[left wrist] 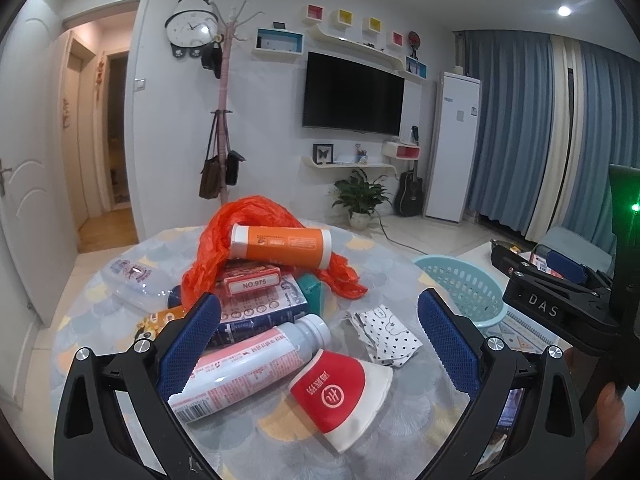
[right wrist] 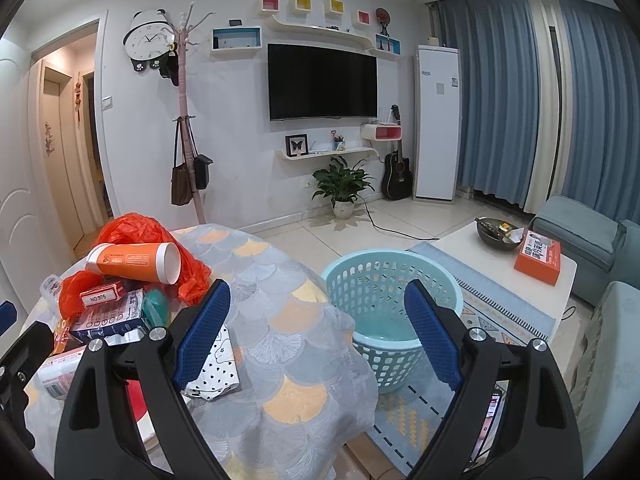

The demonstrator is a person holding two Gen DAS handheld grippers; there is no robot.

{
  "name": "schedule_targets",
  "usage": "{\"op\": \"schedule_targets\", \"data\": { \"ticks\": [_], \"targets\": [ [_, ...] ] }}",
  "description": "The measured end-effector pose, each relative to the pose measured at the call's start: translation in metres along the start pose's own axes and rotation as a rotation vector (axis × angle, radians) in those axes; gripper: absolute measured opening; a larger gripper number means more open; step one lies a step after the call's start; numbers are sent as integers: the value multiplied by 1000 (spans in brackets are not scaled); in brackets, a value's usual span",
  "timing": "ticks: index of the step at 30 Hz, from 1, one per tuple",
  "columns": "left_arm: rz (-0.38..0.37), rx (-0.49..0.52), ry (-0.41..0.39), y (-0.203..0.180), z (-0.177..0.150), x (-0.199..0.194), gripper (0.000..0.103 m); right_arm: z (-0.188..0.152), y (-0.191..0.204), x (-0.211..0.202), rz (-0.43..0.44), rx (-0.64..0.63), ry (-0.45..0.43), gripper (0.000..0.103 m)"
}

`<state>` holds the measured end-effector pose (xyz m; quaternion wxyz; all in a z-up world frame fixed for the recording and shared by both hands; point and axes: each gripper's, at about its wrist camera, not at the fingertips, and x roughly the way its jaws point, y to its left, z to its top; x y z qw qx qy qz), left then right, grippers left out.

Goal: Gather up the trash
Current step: 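Move both grippers toward the trash pile on the table, then grasp the pink-labelled bottle with left gripper while right gripper grasps the polka-dot paper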

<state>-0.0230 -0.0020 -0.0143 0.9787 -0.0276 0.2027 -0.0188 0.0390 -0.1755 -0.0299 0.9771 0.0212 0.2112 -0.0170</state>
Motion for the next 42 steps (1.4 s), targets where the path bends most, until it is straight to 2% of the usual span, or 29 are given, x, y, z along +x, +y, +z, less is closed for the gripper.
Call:
{"op": "schedule_targets", "data": {
  "ticks": [15,26,32,37,39,42],
  "targets": [
    [-6,-20,14,13,-2,1,96,-2,6,4,17,-13,22,77],
    [-16,-28,41,26,-5,-1,96,-6,10,7,41,-9,42,77],
    [-64,-47,130,40,-19,5,96,-12,25,15,119,-62,93,77],
    [-139,-87,261,45,-36,27,94,-23,33,33,205,-79,156,77],
    [-157,-104,306,43,-42,39,89,-26,35,39,216,-91,172,77],
    [-142,-115,342,42,-47,50,81,-28,34,44,228,-107,186,77]
  ]
}}
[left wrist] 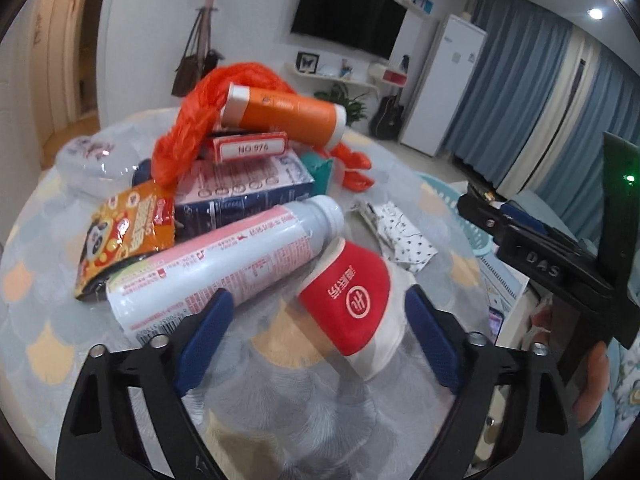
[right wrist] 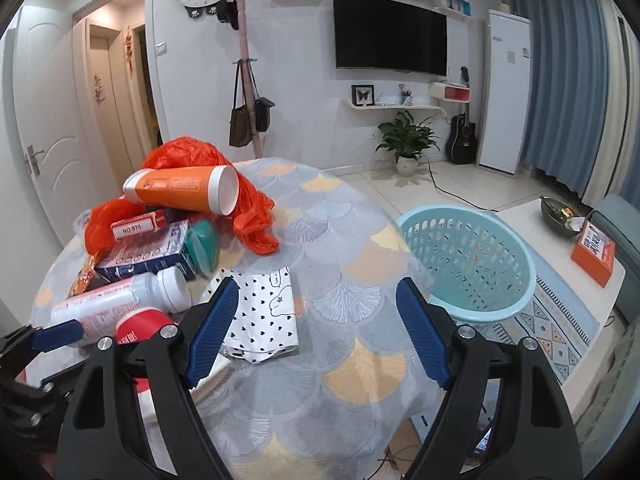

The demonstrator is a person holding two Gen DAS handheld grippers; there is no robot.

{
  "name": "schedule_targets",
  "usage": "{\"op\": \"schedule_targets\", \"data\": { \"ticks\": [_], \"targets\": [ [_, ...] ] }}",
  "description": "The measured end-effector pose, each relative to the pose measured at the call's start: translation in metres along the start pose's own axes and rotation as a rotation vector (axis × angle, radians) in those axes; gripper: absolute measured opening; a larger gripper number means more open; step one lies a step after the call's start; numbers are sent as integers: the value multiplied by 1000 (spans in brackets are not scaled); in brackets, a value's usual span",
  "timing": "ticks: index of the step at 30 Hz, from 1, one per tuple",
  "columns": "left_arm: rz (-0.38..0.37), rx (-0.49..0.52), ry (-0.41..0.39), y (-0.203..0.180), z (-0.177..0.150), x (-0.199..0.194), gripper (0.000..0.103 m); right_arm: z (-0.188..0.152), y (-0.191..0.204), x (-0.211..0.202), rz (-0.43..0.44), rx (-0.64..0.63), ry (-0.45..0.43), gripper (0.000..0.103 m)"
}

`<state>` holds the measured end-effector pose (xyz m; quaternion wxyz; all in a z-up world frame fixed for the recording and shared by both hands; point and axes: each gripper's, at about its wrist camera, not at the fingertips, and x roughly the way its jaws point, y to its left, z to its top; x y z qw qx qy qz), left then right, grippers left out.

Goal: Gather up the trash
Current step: 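Grasp the pink-labelled bottle with left gripper while right gripper grasps the polka-dot paper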

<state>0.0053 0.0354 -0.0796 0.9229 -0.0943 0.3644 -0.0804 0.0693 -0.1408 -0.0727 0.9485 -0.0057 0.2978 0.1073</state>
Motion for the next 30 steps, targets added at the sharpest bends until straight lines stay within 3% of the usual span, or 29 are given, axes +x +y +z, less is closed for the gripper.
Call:
{"op": "schedule_targets", "data": {
  "ticks": [5,8,11,20,25,27,30],
  "targets": [
    [72,73,-14,12,13,-9,82,-4,9,3,51,-39,22,67],
    [-4,109,56,26,29,-3,82,-7,20,3,78,-67,28,66],
    [-29,112,94,40,41,7,81,-7,25,4,96,-70,35,66],
    [-128,14,235,61,38,23,76,-5,9,16,99,-20,79,66],
    [-110,28,268,49,30,21,76,-6,0,34,152,14,143,66],
    [-54,55,270,44,28,29,75,-7,0,43,182,17,177,66],
    [-4,67,290,39,26,43,65,-6,1,52,224,23,215,66]
  ]
}}
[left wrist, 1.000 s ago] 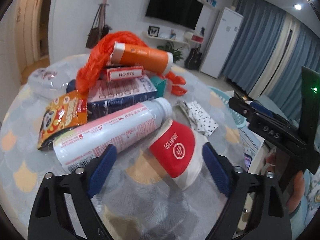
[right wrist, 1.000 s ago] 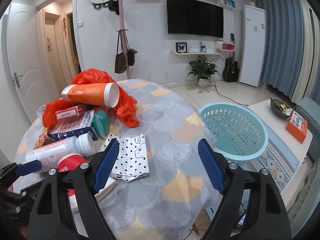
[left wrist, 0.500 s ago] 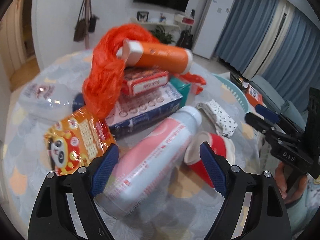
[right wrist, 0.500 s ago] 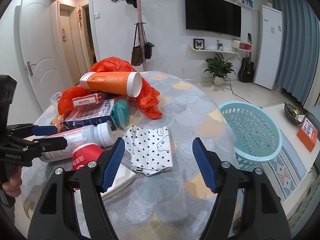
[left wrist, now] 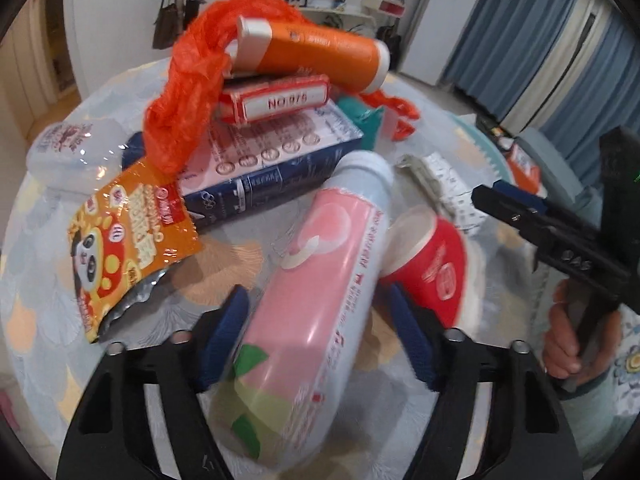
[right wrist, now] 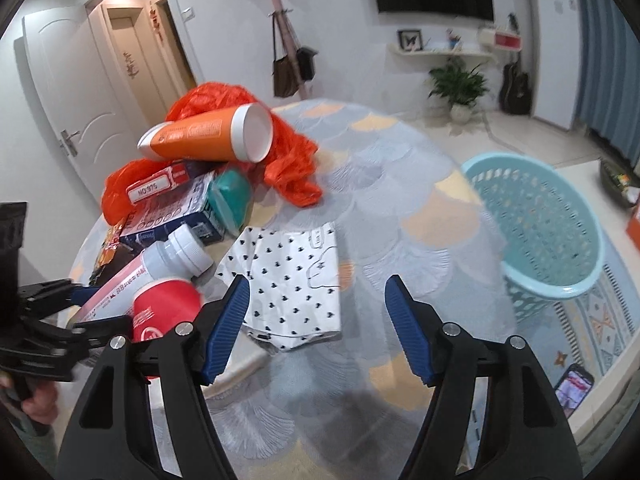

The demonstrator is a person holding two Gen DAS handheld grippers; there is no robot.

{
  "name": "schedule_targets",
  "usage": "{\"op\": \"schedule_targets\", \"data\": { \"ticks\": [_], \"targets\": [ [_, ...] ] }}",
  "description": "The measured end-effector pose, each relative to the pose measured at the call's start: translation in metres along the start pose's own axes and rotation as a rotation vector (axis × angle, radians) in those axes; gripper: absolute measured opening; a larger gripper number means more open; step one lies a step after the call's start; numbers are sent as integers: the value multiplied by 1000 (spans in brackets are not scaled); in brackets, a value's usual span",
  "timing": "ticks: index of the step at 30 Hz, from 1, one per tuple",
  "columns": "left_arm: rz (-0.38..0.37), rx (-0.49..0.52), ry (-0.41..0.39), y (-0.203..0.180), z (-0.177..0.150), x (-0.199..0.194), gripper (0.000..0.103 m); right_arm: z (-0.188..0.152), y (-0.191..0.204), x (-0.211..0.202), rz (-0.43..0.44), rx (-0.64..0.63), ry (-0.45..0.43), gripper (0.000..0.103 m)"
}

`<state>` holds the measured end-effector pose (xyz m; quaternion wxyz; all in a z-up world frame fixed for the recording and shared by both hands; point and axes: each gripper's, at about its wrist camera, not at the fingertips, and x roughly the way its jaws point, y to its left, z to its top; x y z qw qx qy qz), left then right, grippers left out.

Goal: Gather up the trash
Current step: 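Grasp the pink-labelled bottle with left gripper while right gripper grasps the polka-dot paper, then carry both items over the blue basket and open both grippers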

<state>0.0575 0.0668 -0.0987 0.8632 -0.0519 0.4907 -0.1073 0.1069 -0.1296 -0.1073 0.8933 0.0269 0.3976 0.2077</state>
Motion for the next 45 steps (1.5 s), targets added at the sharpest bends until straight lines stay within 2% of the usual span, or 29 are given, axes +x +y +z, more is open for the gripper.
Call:
{"op": "schedule_targets", "data": {
  "ticks": [4,8,10,11,12,13,15,18,21,26,31,39,45],
  "targets": [
    [7,-6,-17,-2,4,6,61,3,-1,12,6,8,40,66],
    [-11,-18,-55,-10,2,8,50,3,-2,19,3,2,60,66],
    [-20,-32,-76,-11,-2,7,48,1,3,21,-19,-29,63,62],
    [-15,-35,-93,-12,-4,5,47,-1,6,22,-35,-50,62,56],
    [-8,-35,-108,-14,-6,3,47,-3,10,21,-51,-73,61,43],
    [-5,-32,-122,-15,-9,1,47,-4,13,20,-51,-93,64,37],
    [-5,-31,-151,-18,-14,-6,47,-8,17,20,-42,-108,62,17],
    [13,-22,-199,-20,-18,-19,47,-10,18,16,-39,-107,43,4],
    [28,-14,-248,-23,-15,-36,47,-9,18,4,-35,-105,-4,2],
    [12,7,-303,-36,-7,-56,47,1,15,-21,-59,-101,-87,2],
    [-8,43,-315,-62,15,-52,47,17,0,-43,-83,-73,-155,2],
    [-54,100,-334,-103,72,-41,47,49,-62,-68,-171,27,-241,2],
    [-99,121,-306,-143,126,-12,47,66,-117,-69,-241,122,-265,2]
  ]
}}
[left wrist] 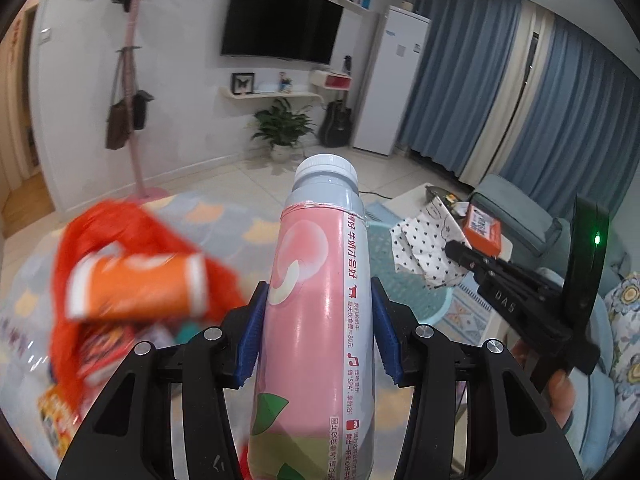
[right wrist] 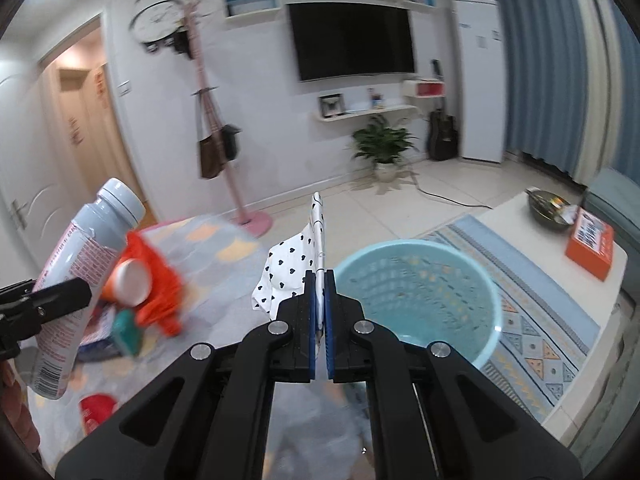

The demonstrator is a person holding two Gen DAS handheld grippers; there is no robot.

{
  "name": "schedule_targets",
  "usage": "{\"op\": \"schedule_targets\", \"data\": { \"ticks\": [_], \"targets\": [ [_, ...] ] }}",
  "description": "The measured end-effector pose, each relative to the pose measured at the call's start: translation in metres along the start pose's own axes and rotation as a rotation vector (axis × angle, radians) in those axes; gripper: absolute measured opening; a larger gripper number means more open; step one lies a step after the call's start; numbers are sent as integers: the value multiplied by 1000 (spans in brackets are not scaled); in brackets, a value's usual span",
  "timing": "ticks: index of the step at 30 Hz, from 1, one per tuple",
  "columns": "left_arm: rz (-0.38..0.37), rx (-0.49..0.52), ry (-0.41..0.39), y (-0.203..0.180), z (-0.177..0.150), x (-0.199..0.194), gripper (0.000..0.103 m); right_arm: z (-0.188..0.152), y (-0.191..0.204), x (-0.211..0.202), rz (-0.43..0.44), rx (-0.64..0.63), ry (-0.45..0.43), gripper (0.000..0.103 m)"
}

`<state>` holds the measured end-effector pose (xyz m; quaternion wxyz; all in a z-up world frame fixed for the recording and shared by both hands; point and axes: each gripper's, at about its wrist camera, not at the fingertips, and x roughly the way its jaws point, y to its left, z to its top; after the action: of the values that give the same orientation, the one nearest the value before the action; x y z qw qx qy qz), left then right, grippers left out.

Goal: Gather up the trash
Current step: 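Carry both items over the blue basket and open both grippers, then return both grippers to the table toward the red-and-white cup and snack bag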

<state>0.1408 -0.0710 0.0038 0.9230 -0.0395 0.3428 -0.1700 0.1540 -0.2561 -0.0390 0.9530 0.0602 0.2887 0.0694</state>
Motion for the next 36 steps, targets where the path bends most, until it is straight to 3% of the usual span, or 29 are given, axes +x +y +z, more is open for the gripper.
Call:
{"op": "schedule_targets", "data": {
  "ticks": [7,16,21,26,29,31,34,36],
  "targets": [
    [-31,32,56,-40,36,70,47,5,-62,37,-109,102,50,2],
    [-56,11,180,-77,36,157,47,-25,-114,89,-229,175,198,2],
    [-70,-18,247,-88,27,196,47,-42,-130,107,-243,191,282,2],
    [-43,16,272,-97,20,208,47,-51,-136,111,-242,204,307,3],
    [-16,31,238,-97,20,201,66,-53,-142,111,-232,221,311,3],
    [-8,35,225,-95,21,196,67,-53,-142,109,-230,222,309,5],
    [-6,25,218,-91,20,188,67,-52,-142,105,-224,227,307,9],
    [-10,20,213,-90,20,183,67,-52,-142,101,-218,236,301,19]
  ]
}}
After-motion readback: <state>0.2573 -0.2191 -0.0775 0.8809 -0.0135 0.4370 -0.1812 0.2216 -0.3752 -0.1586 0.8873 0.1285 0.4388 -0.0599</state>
